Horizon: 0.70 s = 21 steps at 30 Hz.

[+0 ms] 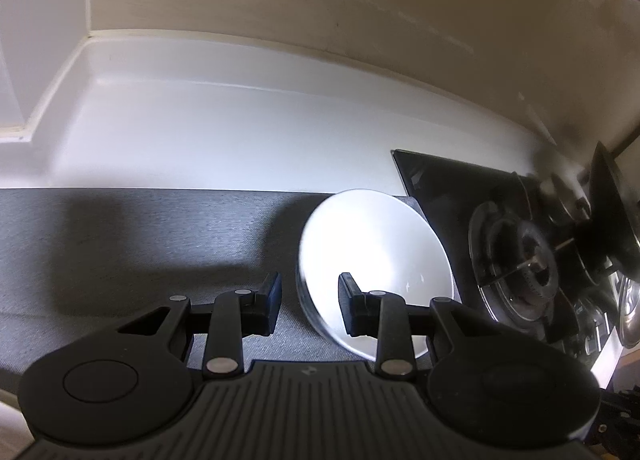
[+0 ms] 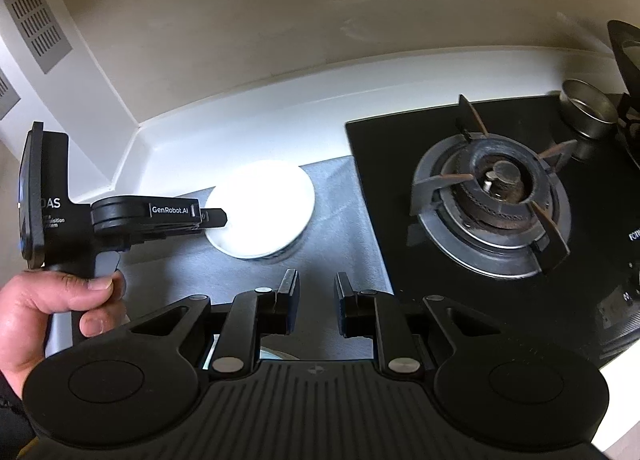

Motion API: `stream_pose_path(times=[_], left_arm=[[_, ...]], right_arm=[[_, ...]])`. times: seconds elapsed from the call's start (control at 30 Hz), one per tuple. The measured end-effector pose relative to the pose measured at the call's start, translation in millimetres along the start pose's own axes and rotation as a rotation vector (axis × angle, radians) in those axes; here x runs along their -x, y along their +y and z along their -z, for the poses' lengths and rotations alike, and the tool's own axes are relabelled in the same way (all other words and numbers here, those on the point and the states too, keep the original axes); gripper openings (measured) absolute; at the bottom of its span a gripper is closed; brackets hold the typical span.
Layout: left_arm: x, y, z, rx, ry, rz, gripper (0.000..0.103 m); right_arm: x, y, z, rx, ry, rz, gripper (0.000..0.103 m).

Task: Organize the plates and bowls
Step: 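Grasp the blue-patterned white bowl rim with the left gripper and lift it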

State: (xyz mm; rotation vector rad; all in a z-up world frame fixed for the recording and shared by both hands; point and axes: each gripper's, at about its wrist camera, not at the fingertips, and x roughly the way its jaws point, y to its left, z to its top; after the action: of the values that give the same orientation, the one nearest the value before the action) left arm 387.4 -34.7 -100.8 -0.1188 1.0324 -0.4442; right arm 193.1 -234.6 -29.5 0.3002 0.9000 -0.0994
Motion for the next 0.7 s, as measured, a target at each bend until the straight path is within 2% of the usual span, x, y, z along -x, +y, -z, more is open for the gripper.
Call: stream_pose_path(times=[0.13,0.2,0.47,0.57,0.63,0.67,0.7], left_arm=[[-11,-5,-1,-0.011,0.017,-0.007,0.029],[-15,-6,-1,-0.011,0.036,-0.018,0.015],[2,18,11,-0.022,0.103,-0.034,0.012],[17,38,22,-0.011,0.123,-0.021,0.014],[26,48,27,-0.001,0.116,-0.018,0.024],[30,51,28,-0.006,0.094,-0.024,0.033],[36,53,30,-0.015,0.072,-0.027,0.034]], right_arm=[[0,-4,2,-0.011,0.001,0.016,0.02],[0,-5,1,-0.01,0.0,0.019,0.02],[-7,-2,-4,-0.001,0.006,0.012,0.02],[-12,2,-7,0.01,0.01,0.002,0.02],[-18,6,-10,0.023,0.019,-0.007,0.02],[-22,9,-12,0.029,0.024,-0.013,0.02],[-25,12,-14,0.036,0.029,-0.022,0.021]])
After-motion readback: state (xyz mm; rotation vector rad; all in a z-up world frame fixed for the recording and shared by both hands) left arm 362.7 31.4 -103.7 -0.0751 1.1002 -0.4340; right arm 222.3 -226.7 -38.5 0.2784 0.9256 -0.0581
